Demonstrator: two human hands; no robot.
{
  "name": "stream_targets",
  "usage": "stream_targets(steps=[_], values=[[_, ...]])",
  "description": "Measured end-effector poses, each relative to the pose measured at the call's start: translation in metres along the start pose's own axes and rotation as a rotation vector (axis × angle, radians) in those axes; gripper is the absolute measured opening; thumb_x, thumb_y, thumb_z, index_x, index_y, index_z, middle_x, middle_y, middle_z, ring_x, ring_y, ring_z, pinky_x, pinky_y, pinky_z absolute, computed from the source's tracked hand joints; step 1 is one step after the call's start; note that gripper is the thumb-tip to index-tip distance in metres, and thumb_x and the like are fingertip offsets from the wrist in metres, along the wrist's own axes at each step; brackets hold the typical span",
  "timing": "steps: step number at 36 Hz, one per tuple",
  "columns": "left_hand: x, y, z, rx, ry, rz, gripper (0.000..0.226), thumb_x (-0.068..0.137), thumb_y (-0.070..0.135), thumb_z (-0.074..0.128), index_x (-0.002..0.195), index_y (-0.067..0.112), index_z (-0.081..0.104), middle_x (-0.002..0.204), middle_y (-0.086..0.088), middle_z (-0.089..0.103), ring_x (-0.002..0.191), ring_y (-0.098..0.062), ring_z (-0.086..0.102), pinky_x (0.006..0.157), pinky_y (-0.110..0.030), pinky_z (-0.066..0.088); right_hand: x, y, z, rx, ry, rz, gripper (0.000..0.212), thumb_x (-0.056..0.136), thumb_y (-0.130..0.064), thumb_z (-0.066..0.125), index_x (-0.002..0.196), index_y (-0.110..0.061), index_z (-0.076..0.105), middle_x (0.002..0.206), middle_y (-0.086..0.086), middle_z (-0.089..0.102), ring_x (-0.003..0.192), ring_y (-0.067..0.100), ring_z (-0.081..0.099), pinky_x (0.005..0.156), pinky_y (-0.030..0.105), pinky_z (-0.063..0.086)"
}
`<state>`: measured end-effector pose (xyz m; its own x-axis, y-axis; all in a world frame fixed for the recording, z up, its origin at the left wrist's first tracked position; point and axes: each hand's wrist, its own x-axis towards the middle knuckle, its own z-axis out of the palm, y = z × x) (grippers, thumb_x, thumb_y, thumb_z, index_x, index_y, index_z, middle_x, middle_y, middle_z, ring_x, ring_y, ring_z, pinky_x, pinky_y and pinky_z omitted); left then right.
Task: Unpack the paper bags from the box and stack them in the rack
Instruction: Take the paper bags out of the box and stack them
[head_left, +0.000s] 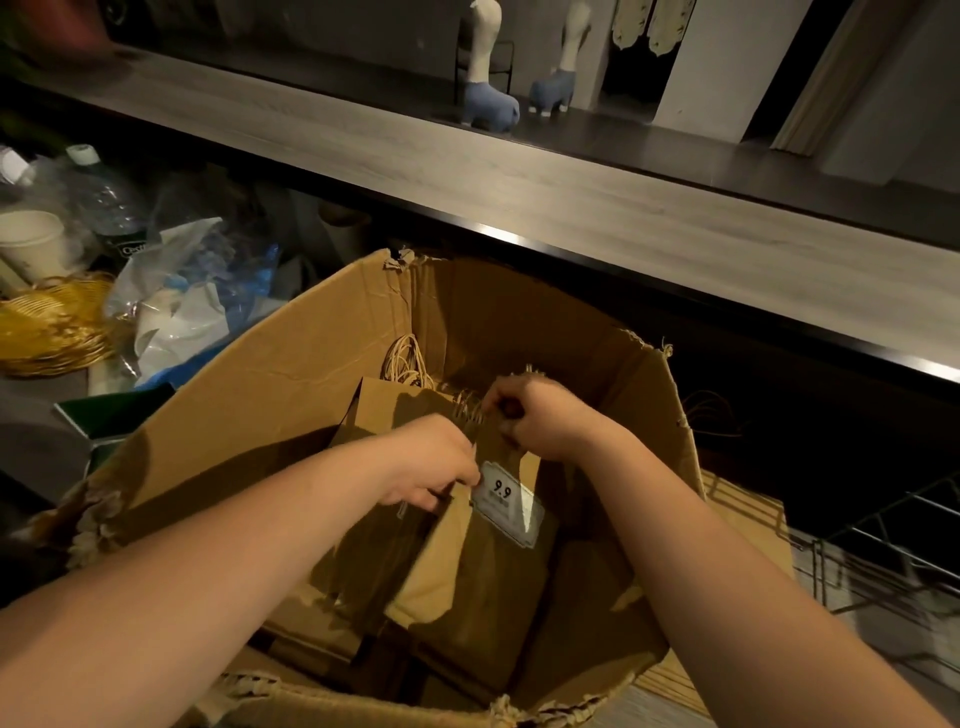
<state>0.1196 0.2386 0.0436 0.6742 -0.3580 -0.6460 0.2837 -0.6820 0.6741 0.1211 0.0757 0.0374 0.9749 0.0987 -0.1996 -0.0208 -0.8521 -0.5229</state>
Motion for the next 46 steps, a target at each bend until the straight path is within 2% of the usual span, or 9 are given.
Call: stream_targets(steps=[4, 9, 15, 18, 23, 33, 38, 43, 46], values=[[-0.005, 0.007, -0.032, -0.049, 0.01, 0.0, 0.01, 0.085, 0.004, 0.069, 0.094, 0.008, 0.068, 0.086, -0.007, 0.07, 0.074, -0.017, 0.065, 0.053, -0.023, 0.051, 0.002, -0.001, -0.003, 0.229, 0.138, 0.056, 0.04, 0.094, -0.015, 0.056, 0.128, -0.034, 0.046, 0.115, -0.005, 0.045, 0.103, 0.014, 0.052, 0.086, 0.038, 0.056], [-0.014, 0.01, -0.065, -0.083, 0.05, 0.034, 0.015, 0.08, 0.0, 0.07, 0.094, 0.004, 0.066, 0.094, -0.017, 0.074, 0.094, -0.033, 0.07, 0.086, -0.045, 0.056, 0.005, 0.004, -0.001, 0.253, 0.185, 0.285, 0.062, 0.094, -0.042, 0.056, 0.146, -0.026, 0.027, 0.145, 0.004, 0.035, 0.127, 0.028, 0.045, 0.104, 0.046, 0.044], [-0.031, 0.012, -0.091, -0.152, 0.029, 0.216, 0.033, 0.08, 0.0, 0.068, 0.112, 0.005, 0.063, 0.1, -0.017, 0.073, 0.093, -0.034, 0.071, 0.088, -0.049, 0.055, -0.001, 0.005, 0.004, 0.593, -0.253, 0.489, 0.077, 0.087, -0.067, 0.051, 0.146, -0.022, 0.03, 0.144, 0.008, 0.045, 0.124, 0.031, 0.053, 0.102, 0.048, 0.046], [-0.041, 0.01, -0.095, -0.159, -0.081, 0.295, 0.046, 0.076, -0.003, 0.071, 0.117, 0.013, 0.058, 0.104, -0.015, 0.073, 0.095, -0.033, 0.071, 0.083, -0.046, 0.057, -0.003, 0.005, 0.0, 0.937, -0.357, 0.388, 0.071, 0.084, -0.053, 0.065, 0.139, -0.016, 0.04, 0.133, 0.01, 0.056, 0.111, 0.03, 0.063, 0.084, 0.043, 0.057], [-0.043, 0.005, -0.099, -0.153, -0.152, 0.386, 0.084, 0.047, 0.016, 0.085, 0.125, 0.015, 0.053, 0.114, -0.012, 0.07, 0.106, -0.028, 0.067, 0.093, -0.046, 0.052, -0.004, 0.0, -0.012, 1.258, -0.18, 0.214, 0.047, 0.081, -0.014, 0.071, 0.124, -0.013, 0.053, 0.12, 0.01, 0.064, 0.107, 0.026, 0.064, 0.08, 0.038, 0.059], [-0.037, 0.005, -0.092, -0.208, -0.107, 0.408, 0.101, 0.026, 0.042, 0.096, 0.117, 0.018, 0.06, 0.108, -0.005, 0.073, 0.102, -0.02, 0.069, 0.088, -0.035, 0.052, -0.005, 0.002, -0.02, 1.522, 0.044, 0.114, 0.023, 0.089, -0.003, 0.059, 0.109, -0.012, 0.064, 0.102, 0.008, 0.074, 0.097, 0.024, 0.07, 0.077, 0.039, 0.058], [-0.022, 0.002, -0.089, -0.303, 0.029, 0.257, 0.065, 0.064, 0.042, 0.083, 0.122, 0.024, 0.059, 0.113, -0.001, 0.072, 0.118, -0.025, 0.059, 0.109, -0.053, 0.036, -0.004, 0.0, -0.019, 1.481, 0.101, 0.192, 0.03, 0.089, -0.003, 0.061, 0.118, -0.013, 0.061, 0.113, 0.012, 0.069, 0.106, 0.03, 0.065, 0.084, 0.045, 0.055], [-0.012, -0.008, -0.087, -0.048, 0.061, 0.16, 0.021, 0.091, 0.032, 0.063, 0.112, 0.028, 0.064, 0.105, 0.006, 0.073, 0.107, -0.016, 0.064, 0.097, -0.042, 0.05, -0.005, 0.002, -0.017, 1.313, 0.113, 0.282, 0.031, 0.089, -0.003, 0.064, 0.115, -0.015, 0.056, 0.109, 0.011, 0.067, 0.098, 0.029, 0.066, 0.08, 0.043, 0.056], [-0.006, -0.014, -0.085, 0.062, 0.095, 0.1, 0.017, 0.095, 0.026, 0.058, 0.112, 0.029, 0.062, 0.107, 0.005, 0.071, 0.103, -0.016, 0.064, 0.091, -0.037, 0.053, -0.005, 0.004, -0.017, 1.262, 0.1, 0.308, 0.031, 0.089, -0.002, 0.065, 0.113, -0.016, 0.053, 0.105, 0.009, 0.065, 0.093, 0.025, 0.064, 0.074, 0.039, 0.056]])
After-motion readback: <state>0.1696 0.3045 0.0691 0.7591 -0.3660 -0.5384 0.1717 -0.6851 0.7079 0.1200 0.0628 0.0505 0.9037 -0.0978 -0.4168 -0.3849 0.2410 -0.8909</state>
